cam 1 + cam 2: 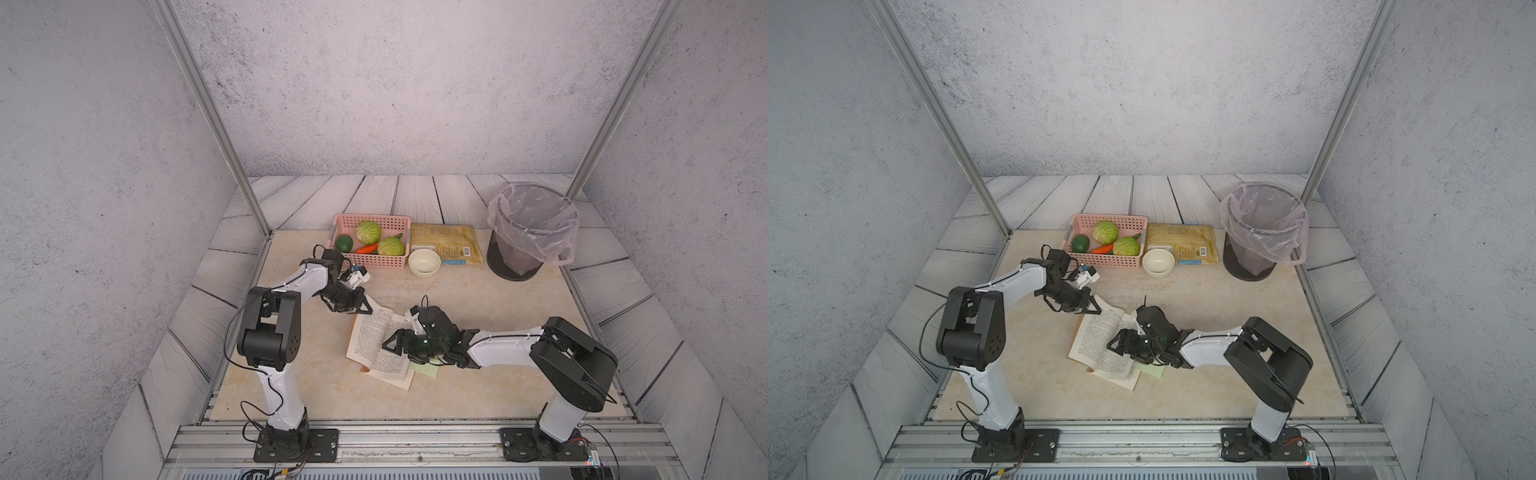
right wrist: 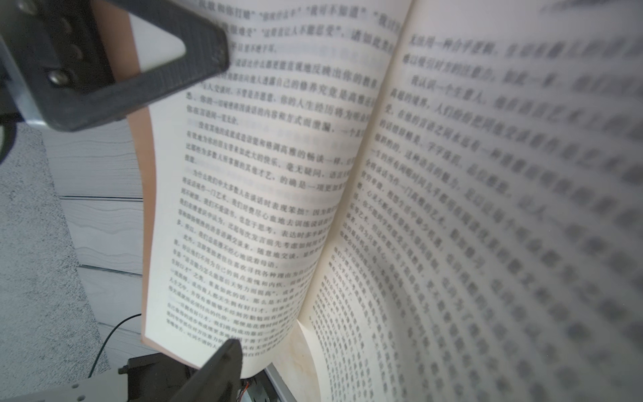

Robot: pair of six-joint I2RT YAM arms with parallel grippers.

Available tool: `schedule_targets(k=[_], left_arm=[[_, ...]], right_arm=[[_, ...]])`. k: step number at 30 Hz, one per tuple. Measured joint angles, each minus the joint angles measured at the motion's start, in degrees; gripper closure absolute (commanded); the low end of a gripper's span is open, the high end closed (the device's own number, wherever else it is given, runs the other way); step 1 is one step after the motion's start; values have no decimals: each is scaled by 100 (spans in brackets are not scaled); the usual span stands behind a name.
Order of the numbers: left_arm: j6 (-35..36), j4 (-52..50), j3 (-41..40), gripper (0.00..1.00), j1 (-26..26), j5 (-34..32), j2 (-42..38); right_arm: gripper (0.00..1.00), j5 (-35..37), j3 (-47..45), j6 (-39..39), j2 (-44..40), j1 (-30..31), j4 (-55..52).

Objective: Peel off the used sticky note
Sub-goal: Turn the page of the book at the center of the board.

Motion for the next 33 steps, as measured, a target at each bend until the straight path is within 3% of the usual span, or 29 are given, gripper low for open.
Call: schedule_targets(k=[14, 33], left_arm=[[2, 9, 0, 100, 0, 151, 0], [17, 15, 2, 100, 0, 267, 15]], right_arm=[[25, -323, 791, -330, 170, 4, -284], [23, -546, 925, -520, 428, 42, 35]])
